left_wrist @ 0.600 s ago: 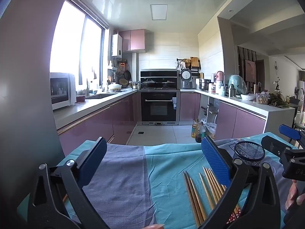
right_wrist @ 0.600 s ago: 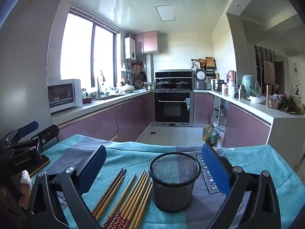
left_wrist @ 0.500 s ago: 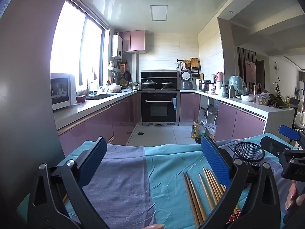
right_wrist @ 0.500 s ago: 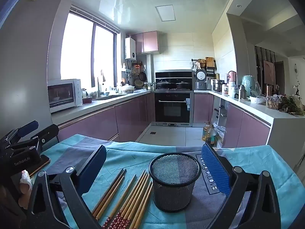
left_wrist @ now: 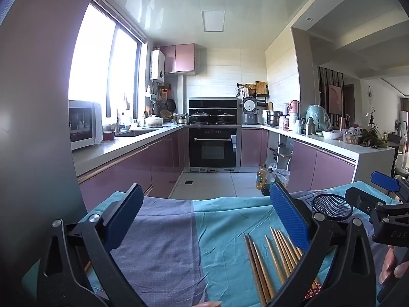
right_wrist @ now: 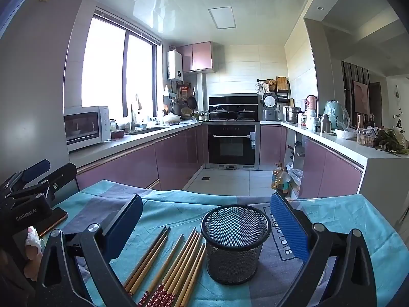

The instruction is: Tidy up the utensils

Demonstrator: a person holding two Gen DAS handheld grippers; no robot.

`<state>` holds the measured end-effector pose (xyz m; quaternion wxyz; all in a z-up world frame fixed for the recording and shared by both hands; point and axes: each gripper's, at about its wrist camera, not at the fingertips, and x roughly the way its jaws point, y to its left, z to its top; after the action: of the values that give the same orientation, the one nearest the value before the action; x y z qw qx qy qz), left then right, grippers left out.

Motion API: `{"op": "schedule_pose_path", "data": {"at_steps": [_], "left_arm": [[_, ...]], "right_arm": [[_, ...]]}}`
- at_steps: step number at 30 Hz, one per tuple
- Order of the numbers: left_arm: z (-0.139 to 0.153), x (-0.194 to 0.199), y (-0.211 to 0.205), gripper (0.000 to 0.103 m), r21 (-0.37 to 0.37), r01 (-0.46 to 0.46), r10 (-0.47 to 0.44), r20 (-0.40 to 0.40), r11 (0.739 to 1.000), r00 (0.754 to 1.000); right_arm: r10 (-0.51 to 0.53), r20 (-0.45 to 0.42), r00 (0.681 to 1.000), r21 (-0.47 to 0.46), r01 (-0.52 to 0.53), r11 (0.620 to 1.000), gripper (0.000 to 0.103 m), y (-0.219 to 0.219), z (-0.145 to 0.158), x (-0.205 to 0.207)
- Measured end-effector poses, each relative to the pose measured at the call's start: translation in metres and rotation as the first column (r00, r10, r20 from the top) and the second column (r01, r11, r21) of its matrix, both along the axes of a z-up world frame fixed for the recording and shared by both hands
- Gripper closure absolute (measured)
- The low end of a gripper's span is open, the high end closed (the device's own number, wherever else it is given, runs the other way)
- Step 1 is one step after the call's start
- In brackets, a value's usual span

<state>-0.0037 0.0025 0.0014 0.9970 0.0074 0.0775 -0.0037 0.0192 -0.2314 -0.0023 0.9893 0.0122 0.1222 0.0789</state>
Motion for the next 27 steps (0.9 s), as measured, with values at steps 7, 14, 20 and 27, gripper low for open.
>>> {"op": "schedule_pose_path", "data": {"at_steps": [7, 14, 20, 27], "left_arm": [[0.0002, -0.0007, -0.0004, 0.005, 0.0, 0.001, -0.001, 0.013, 1.0, 1.0], [0.0006, -0.0004, -0.0005, 0.005, 0.0, 0.002, -0.002, 0.012, 1.0, 1.0], [0.0001, -0.0007, -0.0007, 0.005, 0.002, 0.004, -0.004, 0.014, 1.0, 1.0], [-0.0003, -0.0003, -0.0011, 0.005, 0.001, 0.006, -0.006, 0.012, 1.0, 1.0]], "right_arm": [[-0.003, 0.002, 1.0, 0.003, 0.003, 1.0, 0.006, -0.0009, 0.0, 0.0], [-0.001, 0.004, 1.0, 0.007, 0.001, 1.0, 0.006, -0.0021, -0.0009, -0.0015], [-0.001, 0.005, 1.0, 0.009, 0.001, 1.0, 0.006, -0.0024, -0.0013, -0.0014], [-0.001, 0.004, 1.0, 0.009, 0.001, 1.0, 0.006, -0.0021, -0.0013, -0.0009]]}}
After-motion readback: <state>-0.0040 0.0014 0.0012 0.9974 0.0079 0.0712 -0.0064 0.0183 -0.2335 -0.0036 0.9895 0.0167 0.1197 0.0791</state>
